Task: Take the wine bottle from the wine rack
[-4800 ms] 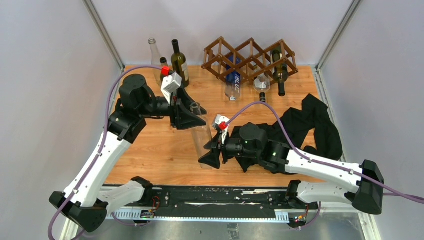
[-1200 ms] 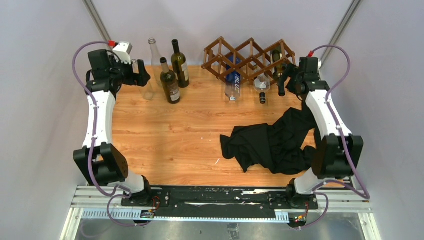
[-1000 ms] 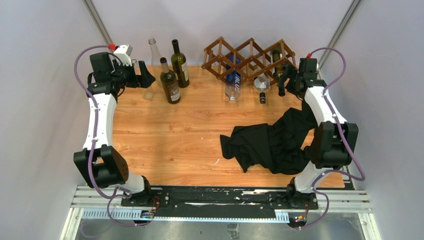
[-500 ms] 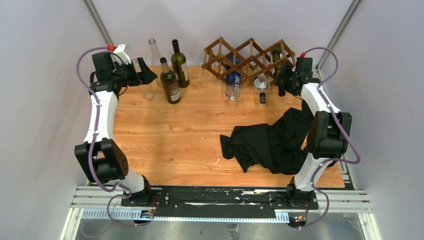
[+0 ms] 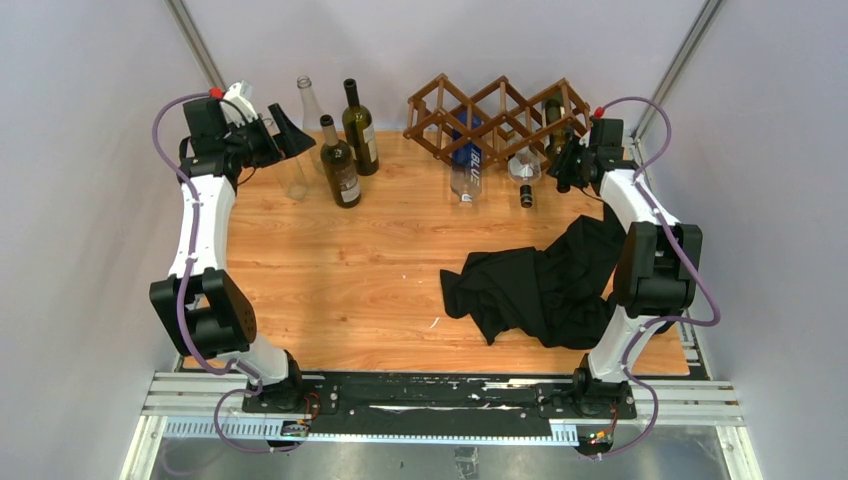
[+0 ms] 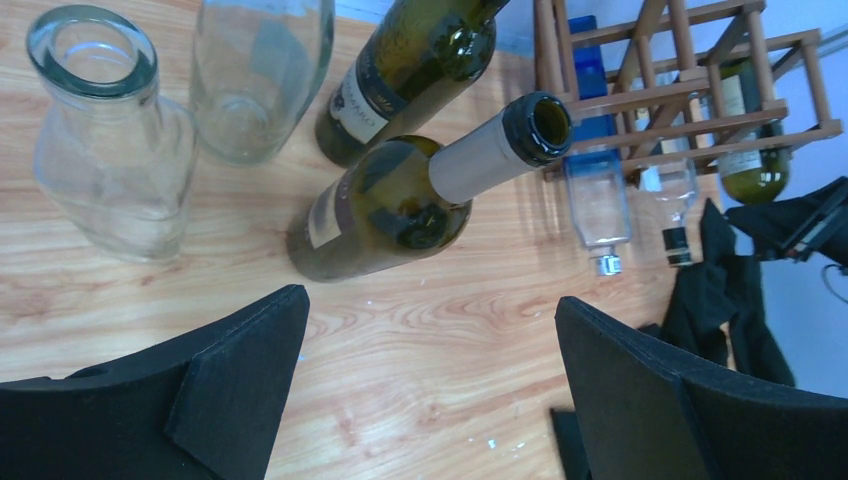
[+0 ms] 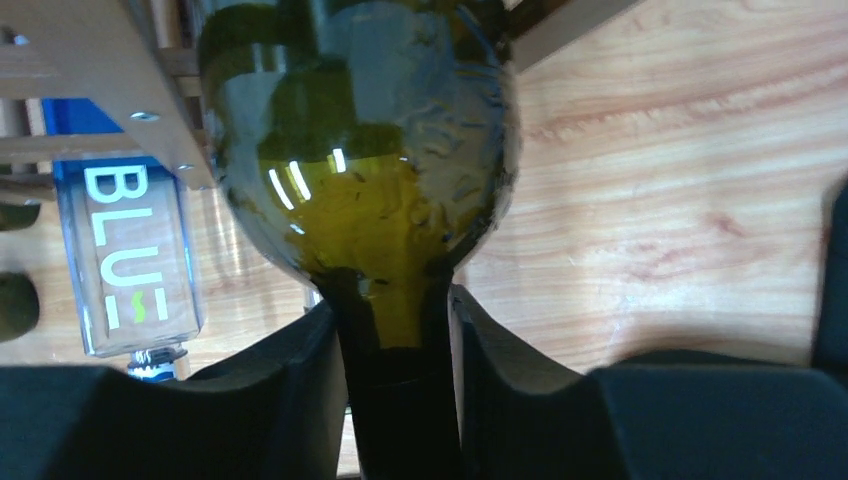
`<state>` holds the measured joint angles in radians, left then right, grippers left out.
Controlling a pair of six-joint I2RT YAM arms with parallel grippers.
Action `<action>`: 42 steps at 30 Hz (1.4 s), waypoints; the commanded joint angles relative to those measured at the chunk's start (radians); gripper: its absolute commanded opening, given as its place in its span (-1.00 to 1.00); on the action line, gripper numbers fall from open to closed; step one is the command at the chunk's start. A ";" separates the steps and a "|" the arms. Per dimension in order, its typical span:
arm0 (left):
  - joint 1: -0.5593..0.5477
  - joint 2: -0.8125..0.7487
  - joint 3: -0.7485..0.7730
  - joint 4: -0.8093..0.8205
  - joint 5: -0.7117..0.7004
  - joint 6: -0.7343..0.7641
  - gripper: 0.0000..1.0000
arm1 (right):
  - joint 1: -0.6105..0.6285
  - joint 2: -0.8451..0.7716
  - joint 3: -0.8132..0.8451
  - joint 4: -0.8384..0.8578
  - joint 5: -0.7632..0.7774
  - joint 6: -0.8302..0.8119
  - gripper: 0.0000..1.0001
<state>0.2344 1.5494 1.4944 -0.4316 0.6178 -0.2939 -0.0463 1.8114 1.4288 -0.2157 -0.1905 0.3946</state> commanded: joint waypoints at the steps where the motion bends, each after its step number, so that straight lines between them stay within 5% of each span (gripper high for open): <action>1: 0.007 0.006 0.011 0.043 0.064 -0.104 1.00 | -0.012 0.000 -0.046 0.004 -0.007 -0.020 -0.28; 7: 0.007 -0.019 -0.025 0.052 0.049 -0.067 1.00 | -0.012 -0.010 -0.050 0.000 -0.023 -0.030 -1.00; 17: -0.060 -0.246 -0.313 0.287 -0.236 0.265 1.00 | -0.012 -0.133 -0.135 0.026 -0.051 -0.007 -1.00; 23: -0.221 -0.406 -0.536 0.454 -0.418 0.527 1.00 | -0.012 -0.208 -0.223 0.050 -0.051 -0.010 -1.00; 27: -0.290 -0.411 -0.533 0.489 -0.479 0.537 1.00 | -0.012 -0.224 -0.241 0.025 -0.054 -0.012 -1.00; 42: -0.418 -0.441 -0.581 0.541 -0.602 1.014 1.00 | -0.010 -0.339 -0.274 -0.052 -0.054 -0.022 -1.00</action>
<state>-0.1551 1.1427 0.9504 0.0536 0.0460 0.5808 -0.0460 1.5177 1.1587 -0.2710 -0.2478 0.3767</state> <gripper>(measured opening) 0.997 0.383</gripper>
